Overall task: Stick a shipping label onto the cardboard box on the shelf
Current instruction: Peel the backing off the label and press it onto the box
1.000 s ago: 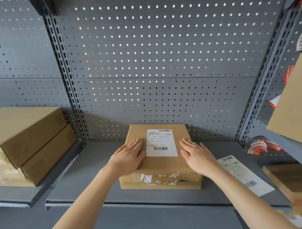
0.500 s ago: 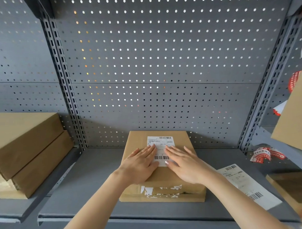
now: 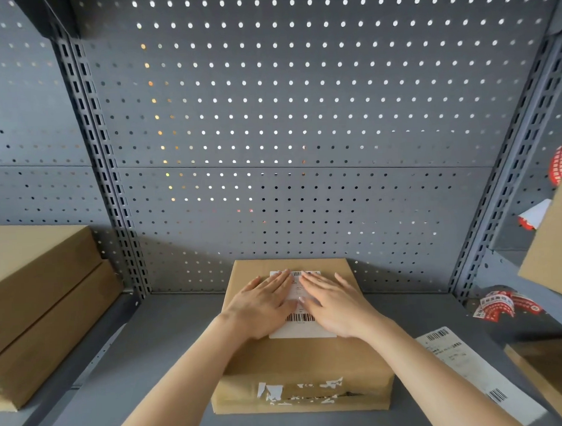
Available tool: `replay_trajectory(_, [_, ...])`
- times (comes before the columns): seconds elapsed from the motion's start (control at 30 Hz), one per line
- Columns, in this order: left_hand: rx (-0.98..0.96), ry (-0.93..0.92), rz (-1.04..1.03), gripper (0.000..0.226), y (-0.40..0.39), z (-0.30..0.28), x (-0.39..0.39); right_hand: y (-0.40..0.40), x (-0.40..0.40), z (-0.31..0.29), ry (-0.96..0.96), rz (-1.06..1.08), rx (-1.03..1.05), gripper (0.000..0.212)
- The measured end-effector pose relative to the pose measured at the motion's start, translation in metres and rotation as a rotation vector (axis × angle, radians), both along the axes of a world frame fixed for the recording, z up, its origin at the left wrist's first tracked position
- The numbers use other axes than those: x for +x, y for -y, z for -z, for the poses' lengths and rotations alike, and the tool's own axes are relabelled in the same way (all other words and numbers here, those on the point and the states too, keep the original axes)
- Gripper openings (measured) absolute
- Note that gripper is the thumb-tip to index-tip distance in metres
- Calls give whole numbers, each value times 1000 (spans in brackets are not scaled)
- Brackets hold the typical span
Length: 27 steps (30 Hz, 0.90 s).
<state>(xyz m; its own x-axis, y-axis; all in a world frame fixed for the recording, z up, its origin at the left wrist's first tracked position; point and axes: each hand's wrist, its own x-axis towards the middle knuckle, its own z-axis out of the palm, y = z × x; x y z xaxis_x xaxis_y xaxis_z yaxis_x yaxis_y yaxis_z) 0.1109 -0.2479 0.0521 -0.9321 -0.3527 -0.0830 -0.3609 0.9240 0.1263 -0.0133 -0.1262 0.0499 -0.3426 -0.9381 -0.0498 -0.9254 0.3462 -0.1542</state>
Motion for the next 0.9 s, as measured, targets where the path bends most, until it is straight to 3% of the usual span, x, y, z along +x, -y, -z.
replay_trajectory(0.27, [26, -63, -54, 57, 7, 9, -5, 5, -3, 11, 2, 113, -61, 59])
replay_trajectory(0.6, [43, -86, -298, 59, 9, 8, 9, -3, -6, 8, -3, 236, -37, 64])
replay_trajectory(0.9, [35, -21, -127, 67, -21, 2, 23, -22, 19, 6, -18, 87, 5, 74])
